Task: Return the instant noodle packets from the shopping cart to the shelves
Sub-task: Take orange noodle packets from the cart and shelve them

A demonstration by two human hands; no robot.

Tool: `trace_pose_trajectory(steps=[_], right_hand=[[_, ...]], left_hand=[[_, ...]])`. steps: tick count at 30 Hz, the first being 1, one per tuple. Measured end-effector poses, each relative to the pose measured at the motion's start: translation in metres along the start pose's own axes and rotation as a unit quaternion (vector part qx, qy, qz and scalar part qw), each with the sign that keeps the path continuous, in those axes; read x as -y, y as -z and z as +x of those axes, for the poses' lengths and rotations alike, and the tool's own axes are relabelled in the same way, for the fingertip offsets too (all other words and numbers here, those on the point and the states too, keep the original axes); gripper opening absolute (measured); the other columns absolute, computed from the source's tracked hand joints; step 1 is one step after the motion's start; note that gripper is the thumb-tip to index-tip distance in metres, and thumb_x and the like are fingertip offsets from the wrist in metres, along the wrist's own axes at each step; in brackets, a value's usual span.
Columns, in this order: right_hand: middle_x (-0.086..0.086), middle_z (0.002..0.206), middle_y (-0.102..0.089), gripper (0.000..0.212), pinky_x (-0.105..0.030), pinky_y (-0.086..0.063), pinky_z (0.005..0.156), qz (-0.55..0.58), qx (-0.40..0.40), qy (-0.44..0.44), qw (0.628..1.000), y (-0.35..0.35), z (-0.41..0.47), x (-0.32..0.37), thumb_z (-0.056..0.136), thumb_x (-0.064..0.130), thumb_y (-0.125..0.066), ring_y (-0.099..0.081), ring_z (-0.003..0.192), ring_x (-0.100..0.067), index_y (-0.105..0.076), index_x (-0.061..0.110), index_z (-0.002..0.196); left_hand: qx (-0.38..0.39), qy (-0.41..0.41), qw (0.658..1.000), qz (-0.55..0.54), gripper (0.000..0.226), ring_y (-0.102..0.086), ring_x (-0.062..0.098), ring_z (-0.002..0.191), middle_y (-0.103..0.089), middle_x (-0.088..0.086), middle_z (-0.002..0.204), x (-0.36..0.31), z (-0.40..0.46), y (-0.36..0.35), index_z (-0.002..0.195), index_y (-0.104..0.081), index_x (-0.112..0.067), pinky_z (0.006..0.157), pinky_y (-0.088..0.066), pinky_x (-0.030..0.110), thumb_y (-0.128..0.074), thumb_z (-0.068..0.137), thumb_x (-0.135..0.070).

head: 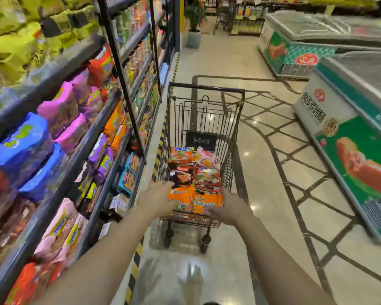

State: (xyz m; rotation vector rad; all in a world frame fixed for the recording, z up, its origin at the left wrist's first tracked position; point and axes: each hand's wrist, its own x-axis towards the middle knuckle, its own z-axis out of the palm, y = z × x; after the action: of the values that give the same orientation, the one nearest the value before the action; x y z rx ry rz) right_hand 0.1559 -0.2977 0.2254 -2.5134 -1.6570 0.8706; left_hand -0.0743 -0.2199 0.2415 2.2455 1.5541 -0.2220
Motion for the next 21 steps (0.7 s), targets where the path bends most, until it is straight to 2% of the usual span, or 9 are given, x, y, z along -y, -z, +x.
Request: trace_pose_trajectory(steps=[3, 6, 11, 14, 16, 18, 19, 21], right_hand=[[-0.008, 0.155, -0.046, 0.098, -0.047, -0.045, 0.109, 0.008, 0.02, -0.01, 1.0, -0.014, 0.058, 0.0, 0.082, 0.077, -0.06, -0.048, 0.139, -0.031, -0.024, 0.028, 0.159], [-0.012, 0.157, -0.041, 0.1, -0.048, -0.048, 0.108, 0.015, 0.057, -0.022, 0.998, -0.033, 0.115, -0.001, 0.083, 0.073, -0.063, -0.046, 0.14, -0.035, -0.02, 0.025, 0.16], [-0.015, 0.162, -0.033, 0.095, -0.045, -0.044, 0.112, 0.011, 0.122, -0.027, 0.992, -0.061, 0.207, -0.014, 0.092, 0.063, -0.062, -0.041, 0.144, -0.036, -0.017, 0.02, 0.163], [-0.014, 0.156, -0.043, 0.09, -0.043, -0.047, 0.107, 0.055, 0.16, -0.07, 0.983, -0.085, 0.258, -0.031, 0.09, 0.059, -0.066, -0.048, 0.138, -0.035, -0.027, 0.016, 0.158], [-0.015, 0.147, -0.054, 0.082, -0.037, -0.049, 0.097, 0.111, 0.169, -0.125, 0.971, -0.101, 0.281, -0.041, 0.089, 0.055, -0.07, -0.055, 0.13, -0.034, -0.039, 0.01, 0.15], [-0.016, 0.134, -0.062, 0.067, -0.03, -0.044, 0.084, 0.149, 0.172, -0.178, 0.957, -0.118, 0.298, -0.051, 0.091, 0.049, -0.072, -0.061, 0.117, -0.033, -0.047, 0.007, 0.137], [-0.016, 0.131, -0.062, 0.063, -0.03, -0.043, 0.083, 0.165, 0.179, -0.199, 0.949, -0.127, 0.303, -0.052, 0.091, 0.047, -0.073, -0.061, 0.113, -0.033, -0.047, 0.008, 0.134], [-0.015, 0.137, -0.058, 0.074, -0.038, -0.05, 0.093, 0.189, 0.196, -0.233, 0.934, -0.155, 0.315, -0.06, 0.086, 0.05, -0.076, -0.06, 0.119, -0.035, -0.043, 0.015, 0.142]], left_hand=[[0.039, 0.02, 0.999, -0.023, 0.077, -0.042, 0.026, 0.142, -0.041, 0.003, 0.156, 0.012, 0.056, -0.023, 0.157, -0.032, -0.03, 0.104, -0.047, 0.045, -0.055, 0.093, -0.066], [0.08, 0.019, 0.996, -0.03, 0.083, -0.034, 0.026, 0.148, -0.035, 0.004, 0.162, 0.024, 0.109, -0.051, 0.161, -0.026, -0.029, 0.111, -0.043, 0.046, -0.057, 0.093, -0.066], [0.115, 0.041, 0.99, -0.064, 0.078, -0.039, 0.027, 0.145, -0.039, 0.006, 0.16, 0.043, 0.195, -0.091, 0.159, -0.03, -0.027, 0.113, -0.042, 0.045, -0.063, 0.093, -0.053], [0.123, 0.102, 0.978, -0.132, 0.071, -0.041, 0.028, 0.143, -0.041, 0.006, 0.158, 0.051, 0.237, -0.116, 0.158, -0.035, -0.025, 0.116, -0.039, 0.041, -0.067, 0.096, -0.038], [0.137, 0.163, 0.96, -0.183, 0.062, -0.054, 0.027, 0.128, -0.053, 0.007, 0.145, 0.054, 0.259, -0.135, 0.152, -0.047, -0.019, 0.104, -0.047, 0.037, -0.07, 0.095, -0.03], [0.161, 0.211, 0.938, -0.221, 0.047, -0.065, 0.025, 0.108, -0.066, 0.007, 0.121, 0.055, 0.274, -0.154, 0.136, -0.059, -0.012, 0.089, -0.051, 0.031, -0.073, 0.092, -0.019], [0.169, 0.233, 0.93, -0.229, 0.049, -0.067, 0.027, 0.108, -0.069, 0.007, 0.118, 0.056, 0.279, -0.166, 0.134, -0.059, -0.011, 0.091, -0.051, 0.03, -0.077, 0.089, -0.016], [0.18, 0.275, 0.915, -0.233, 0.064, -0.065, 0.032, 0.115, -0.067, 0.013, 0.123, 0.055, 0.286, -0.183, 0.141, -0.049, -0.008, 0.093, -0.049, 0.029, -0.08, 0.085, -0.016]])
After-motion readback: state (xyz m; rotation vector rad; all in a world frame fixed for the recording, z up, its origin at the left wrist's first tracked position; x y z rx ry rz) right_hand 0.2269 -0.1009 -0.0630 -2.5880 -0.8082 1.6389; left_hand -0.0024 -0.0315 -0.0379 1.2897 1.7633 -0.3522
